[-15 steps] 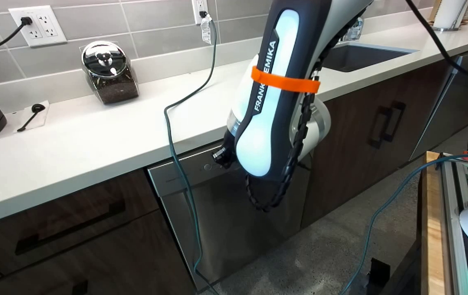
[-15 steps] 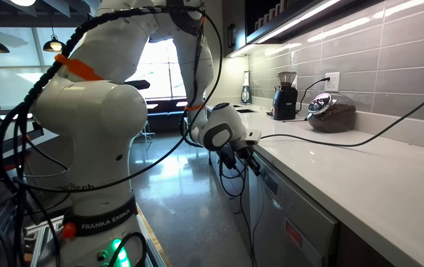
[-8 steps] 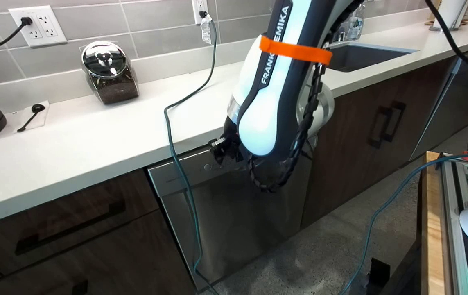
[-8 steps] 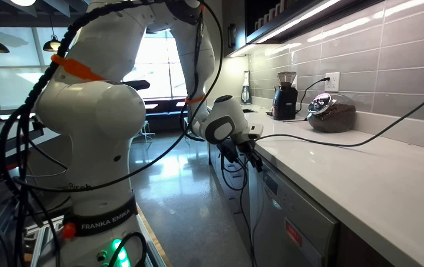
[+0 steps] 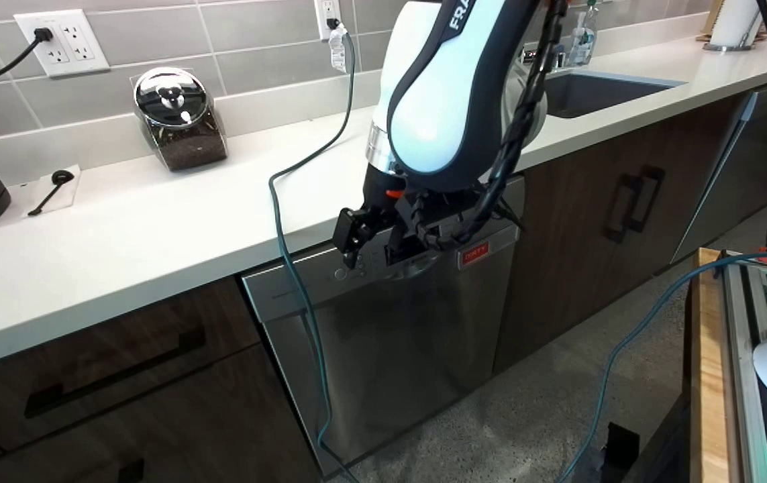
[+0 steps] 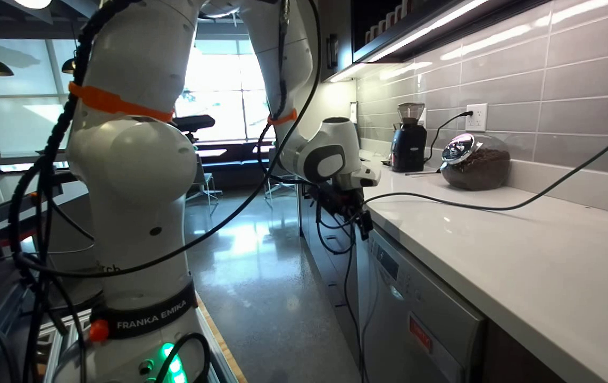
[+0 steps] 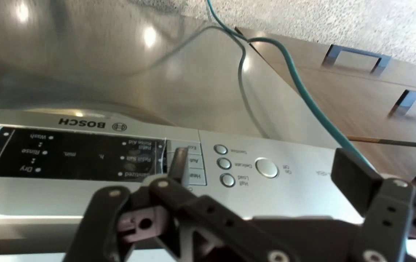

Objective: Press the power button on the oven

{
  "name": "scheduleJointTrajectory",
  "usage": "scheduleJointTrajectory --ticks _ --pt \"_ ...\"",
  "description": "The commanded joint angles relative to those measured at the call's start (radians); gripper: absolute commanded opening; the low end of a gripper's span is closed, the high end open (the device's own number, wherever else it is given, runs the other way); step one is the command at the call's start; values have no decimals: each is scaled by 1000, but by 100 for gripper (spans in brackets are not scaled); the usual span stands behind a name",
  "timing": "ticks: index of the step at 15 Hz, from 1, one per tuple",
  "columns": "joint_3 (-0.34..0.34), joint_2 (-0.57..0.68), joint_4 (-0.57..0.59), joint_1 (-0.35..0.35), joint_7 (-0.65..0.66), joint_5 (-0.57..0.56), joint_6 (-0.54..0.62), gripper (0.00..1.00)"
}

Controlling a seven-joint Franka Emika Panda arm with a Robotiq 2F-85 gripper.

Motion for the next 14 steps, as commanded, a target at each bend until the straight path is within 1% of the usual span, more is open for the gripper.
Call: scheduleJointTrajectory --ticks 1,3,5,10,14 --pt "101 -73 -24 -110 -40 -4 -137 100" --pt "125 -99 -26 -137 -69 11 -206 100" --pt "120 -126 -28 -146 -84 8 -265 100" --pt "88 -208 -31 -131 -61 -32 -399 100" --pt "84 -271 -24 -128 -59 -34 -481 100"
